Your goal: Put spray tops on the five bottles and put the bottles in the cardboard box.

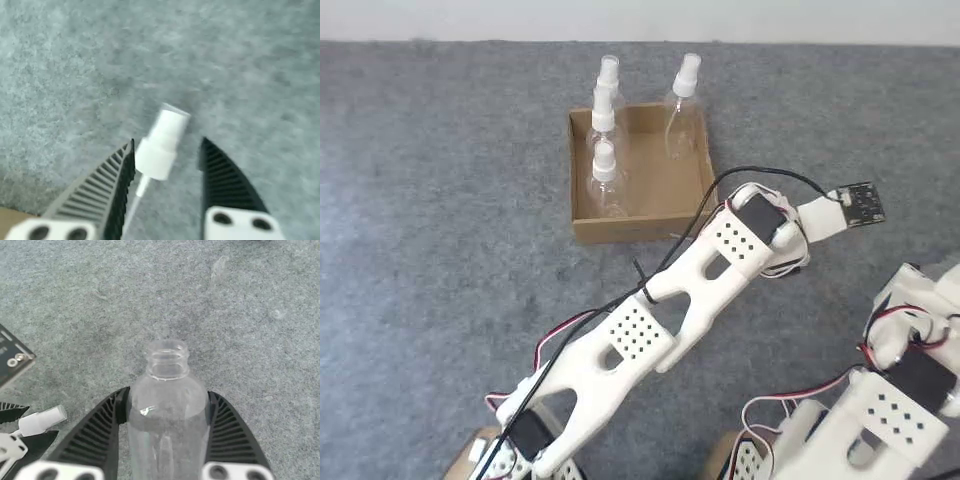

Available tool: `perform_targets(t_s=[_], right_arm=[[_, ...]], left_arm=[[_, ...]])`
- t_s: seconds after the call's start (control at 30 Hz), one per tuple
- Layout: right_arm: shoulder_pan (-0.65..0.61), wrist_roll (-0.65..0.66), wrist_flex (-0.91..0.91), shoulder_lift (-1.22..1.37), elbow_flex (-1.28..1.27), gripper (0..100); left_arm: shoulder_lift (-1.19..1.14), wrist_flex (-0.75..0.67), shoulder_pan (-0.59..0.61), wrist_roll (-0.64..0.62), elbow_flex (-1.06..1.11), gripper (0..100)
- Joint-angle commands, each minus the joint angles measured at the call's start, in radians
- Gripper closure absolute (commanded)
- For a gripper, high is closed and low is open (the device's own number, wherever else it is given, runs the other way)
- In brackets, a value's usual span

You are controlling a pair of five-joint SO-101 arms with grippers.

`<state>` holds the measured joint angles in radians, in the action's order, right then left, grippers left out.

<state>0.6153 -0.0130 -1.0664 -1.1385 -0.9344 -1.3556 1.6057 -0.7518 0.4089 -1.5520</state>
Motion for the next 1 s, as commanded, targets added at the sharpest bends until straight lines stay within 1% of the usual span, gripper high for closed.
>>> perform_targets(t_s=[0.0, 0.13, 0.23, 0.3, 0.43, 0.53, 0.77, 0.97], right_arm=[[-0.015, 0.000, 0.021, -0.035, 0.015, 89.8], [-0.015, 0.000, 0.019, -0.035, 0.015, 89.8], [-0.015, 0.000, 0.019, -0.035, 0.015, 89.8], [-0.015, 0.000, 0.019, -0.035, 0.015, 89.8], [-0.013, 0.000, 0.019, -0.035, 0.015, 89.8], [-0.013, 0.000, 0.019, -0.035, 0.015, 89.8], [-0.015, 0.000, 0.018, -0.035, 0.015, 89.8], [-0.016, 0.000, 0.016, -0.035, 0.015, 89.8]], left_arm=[[-0.011, -0.064, 0.037, -0.012, -0.048, 75], [-0.005, -0.031, 0.044, 0.003, -0.045, 77], [-0.006, 0.046, 0.029, 0.106, -0.045, 79], [-0.008, 0.086, 0.017, 0.149, -0.045, 82], [-0.011, 0.104, 0.002, 0.164, -0.045, 85], [-0.008, 0.149, -0.008, 0.175, -0.045, 86], [-0.002, 0.149, -0.025, 0.123, -0.050, 85], [-0.002, 0.149, -0.021, 0.054, -0.050, 78]])
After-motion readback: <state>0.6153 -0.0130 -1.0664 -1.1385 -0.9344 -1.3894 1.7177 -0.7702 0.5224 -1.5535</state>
